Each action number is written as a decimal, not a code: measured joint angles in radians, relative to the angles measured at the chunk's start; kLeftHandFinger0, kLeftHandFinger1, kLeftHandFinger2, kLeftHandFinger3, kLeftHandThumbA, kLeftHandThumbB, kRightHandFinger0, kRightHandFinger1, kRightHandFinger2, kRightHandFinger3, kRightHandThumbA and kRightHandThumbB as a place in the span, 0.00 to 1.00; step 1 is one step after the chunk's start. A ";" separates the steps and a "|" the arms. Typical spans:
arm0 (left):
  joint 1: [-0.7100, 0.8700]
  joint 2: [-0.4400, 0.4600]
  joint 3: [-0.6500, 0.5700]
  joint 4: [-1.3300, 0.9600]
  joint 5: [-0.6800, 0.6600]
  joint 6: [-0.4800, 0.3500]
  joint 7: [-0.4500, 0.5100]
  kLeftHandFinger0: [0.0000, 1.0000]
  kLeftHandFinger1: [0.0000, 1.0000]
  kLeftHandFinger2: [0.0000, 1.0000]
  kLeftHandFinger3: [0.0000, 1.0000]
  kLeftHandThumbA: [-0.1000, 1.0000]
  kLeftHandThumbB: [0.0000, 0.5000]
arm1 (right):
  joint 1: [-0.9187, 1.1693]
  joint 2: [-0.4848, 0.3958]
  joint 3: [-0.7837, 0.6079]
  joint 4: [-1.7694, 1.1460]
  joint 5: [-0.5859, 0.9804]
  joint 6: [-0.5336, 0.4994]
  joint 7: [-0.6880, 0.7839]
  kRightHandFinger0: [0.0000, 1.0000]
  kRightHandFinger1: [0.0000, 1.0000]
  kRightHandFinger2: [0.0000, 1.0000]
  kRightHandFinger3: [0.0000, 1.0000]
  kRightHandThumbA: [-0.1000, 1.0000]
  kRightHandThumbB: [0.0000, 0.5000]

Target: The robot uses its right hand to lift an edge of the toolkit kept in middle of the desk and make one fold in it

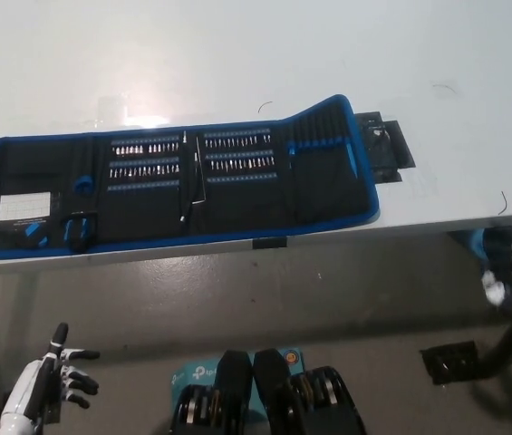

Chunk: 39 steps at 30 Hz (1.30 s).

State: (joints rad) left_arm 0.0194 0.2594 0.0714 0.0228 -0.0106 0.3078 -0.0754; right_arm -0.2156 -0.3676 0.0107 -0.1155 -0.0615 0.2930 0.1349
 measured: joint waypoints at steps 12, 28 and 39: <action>0.000 0.001 0.001 -0.001 0.000 0.002 -0.002 0.39 0.42 0.33 0.55 1.00 1.00 | -0.275 0.009 0.013 -0.152 0.042 0.147 0.060 0.30 0.44 0.54 0.66 0.21 0.56; 0.004 0.000 0.003 -0.014 0.000 0.006 -0.002 0.41 0.42 0.37 0.56 1.00 1.00 | -0.313 0.267 -0.102 0.115 0.073 0.173 -0.031 1.00 1.00 1.00 1.00 0.41 0.55; 0.010 0.000 0.002 -0.014 0.000 0.006 -0.002 0.38 0.41 0.34 0.54 1.00 1.00 | -0.315 0.328 -0.141 0.274 0.074 0.173 -0.102 1.00 1.00 1.00 1.00 0.49 0.52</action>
State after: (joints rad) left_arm 0.0297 0.2591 0.0735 0.0090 -0.0103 0.3136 -0.0776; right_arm -0.5310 -0.0398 -0.1308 0.1584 0.0126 0.4656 0.0330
